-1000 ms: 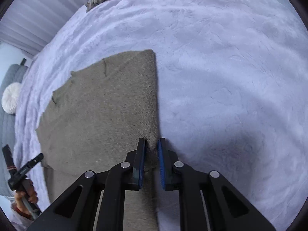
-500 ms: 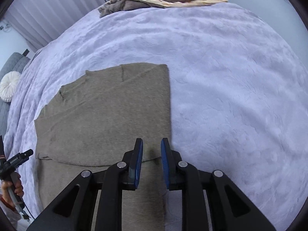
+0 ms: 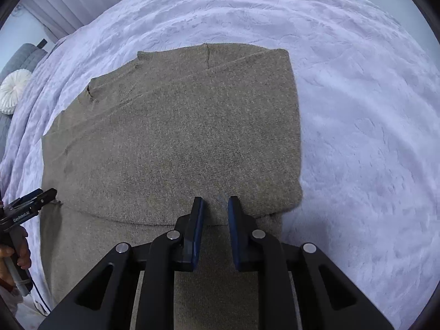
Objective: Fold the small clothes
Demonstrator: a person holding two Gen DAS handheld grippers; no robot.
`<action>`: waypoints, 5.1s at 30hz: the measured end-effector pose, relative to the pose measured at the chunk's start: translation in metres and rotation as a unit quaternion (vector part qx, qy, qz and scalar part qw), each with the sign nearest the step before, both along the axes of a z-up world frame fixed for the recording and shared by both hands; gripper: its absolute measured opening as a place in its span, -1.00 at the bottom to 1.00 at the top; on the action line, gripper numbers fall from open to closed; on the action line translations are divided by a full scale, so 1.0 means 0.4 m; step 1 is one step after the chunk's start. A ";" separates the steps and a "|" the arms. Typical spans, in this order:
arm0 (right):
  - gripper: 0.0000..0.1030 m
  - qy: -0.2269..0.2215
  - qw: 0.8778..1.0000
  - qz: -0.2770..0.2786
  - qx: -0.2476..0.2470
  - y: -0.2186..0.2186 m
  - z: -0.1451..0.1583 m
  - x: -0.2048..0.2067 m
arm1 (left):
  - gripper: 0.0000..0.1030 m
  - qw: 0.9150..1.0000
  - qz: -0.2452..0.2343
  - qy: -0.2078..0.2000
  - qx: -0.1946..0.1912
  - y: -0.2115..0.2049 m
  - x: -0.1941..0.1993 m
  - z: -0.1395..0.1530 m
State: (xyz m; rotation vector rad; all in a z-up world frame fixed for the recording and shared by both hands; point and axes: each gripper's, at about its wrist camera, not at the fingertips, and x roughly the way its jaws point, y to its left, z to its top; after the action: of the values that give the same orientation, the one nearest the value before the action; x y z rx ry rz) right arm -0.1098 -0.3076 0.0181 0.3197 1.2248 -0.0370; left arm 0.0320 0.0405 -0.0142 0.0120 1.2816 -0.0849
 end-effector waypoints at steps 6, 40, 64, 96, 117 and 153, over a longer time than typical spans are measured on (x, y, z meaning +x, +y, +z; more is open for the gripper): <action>-0.59 0.007 0.999 -0.036 0.037 -0.026 0.019 -0.045 | 0.72 1.000 0.014 0.018 -0.012 0.009 -0.048 0.013; 0.03 0.027 0.994 -0.046 0.093 0.039 0.079 -0.116 | 1.00 0.998 0.006 0.067 0.003 0.002 -0.225 0.093; 0.03 0.141 0.974 -0.064 0.164 0.001 0.027 -0.416 | 1.00 0.966 -0.034 0.230 -0.110 0.095 -0.633 0.050; -0.76 0.128 0.902 -0.064 0.407 0.036 0.019 -0.517 | -0.70 0.915 -0.060 0.244 -0.317 0.149 -0.629 0.129; -0.79 -0.067 0.880 -0.071 0.465 -0.092 0.119 0.060 | -0.70 0.937 0.000 0.041 -0.348 0.240 -0.022 0.161; 0.08 -0.034 0.990 0.001 0.136 -0.099 0.073 0.288 | 0.71 0.977 0.019 -0.039 -0.210 0.234 0.109 0.156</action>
State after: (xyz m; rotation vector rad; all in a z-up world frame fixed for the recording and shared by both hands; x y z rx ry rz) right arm 0.0054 -0.3471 0.0471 0.5519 1.1634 0.1430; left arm 0.0756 0.1340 0.0482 -0.3690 1.1646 -0.3179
